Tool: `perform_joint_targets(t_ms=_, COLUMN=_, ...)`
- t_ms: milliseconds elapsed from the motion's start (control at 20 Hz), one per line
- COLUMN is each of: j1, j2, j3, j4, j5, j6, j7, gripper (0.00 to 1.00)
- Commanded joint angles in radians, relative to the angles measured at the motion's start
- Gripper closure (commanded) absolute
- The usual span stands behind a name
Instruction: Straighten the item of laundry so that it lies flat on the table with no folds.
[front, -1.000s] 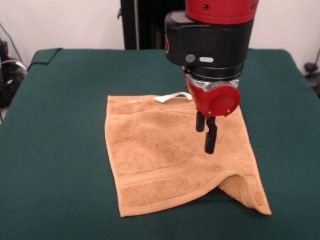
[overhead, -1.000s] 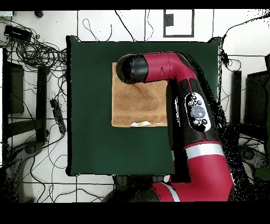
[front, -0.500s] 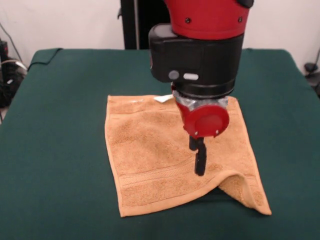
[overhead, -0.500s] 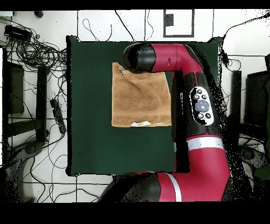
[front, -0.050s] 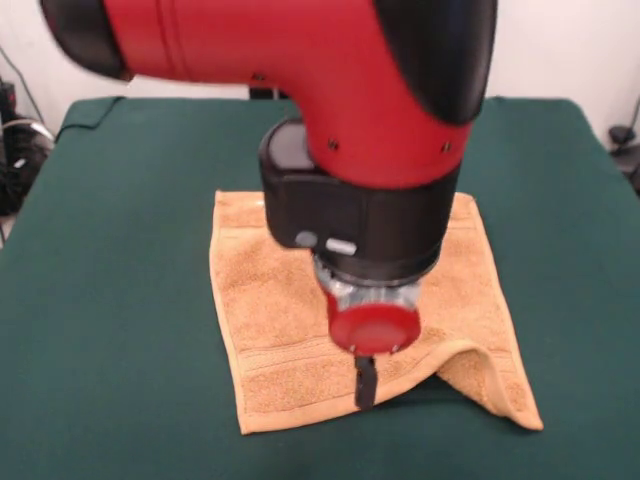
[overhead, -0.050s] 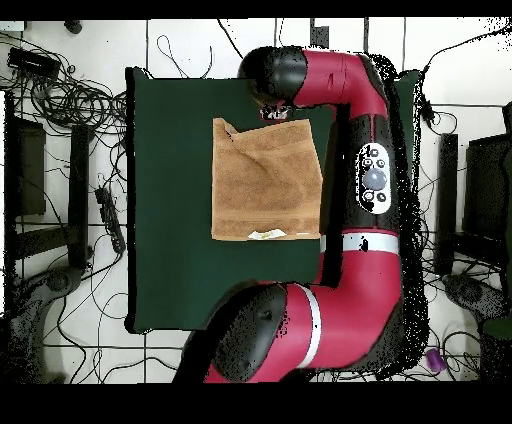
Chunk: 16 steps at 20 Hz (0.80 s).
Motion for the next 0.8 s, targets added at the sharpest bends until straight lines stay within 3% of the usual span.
perform_joint_targets(t_ms=50, j1=0.030, j2=0.113, j3=0.303, j4=-0.307, j5=-0.217, j6=0.236, j7=-0.097, gripper=0.00)
perform_joint_targets(t_ms=300, j1=-0.018, j2=0.097, j3=0.502, j4=-0.323, j5=-0.426, j6=0.294, j7=-0.144, gripper=0.00)
perform_joint_targets(t_ms=800, j1=-0.095, j2=0.090, j3=0.812, j4=-0.324, j5=-0.751, j6=0.368, j7=-0.178, gripper=0.00)
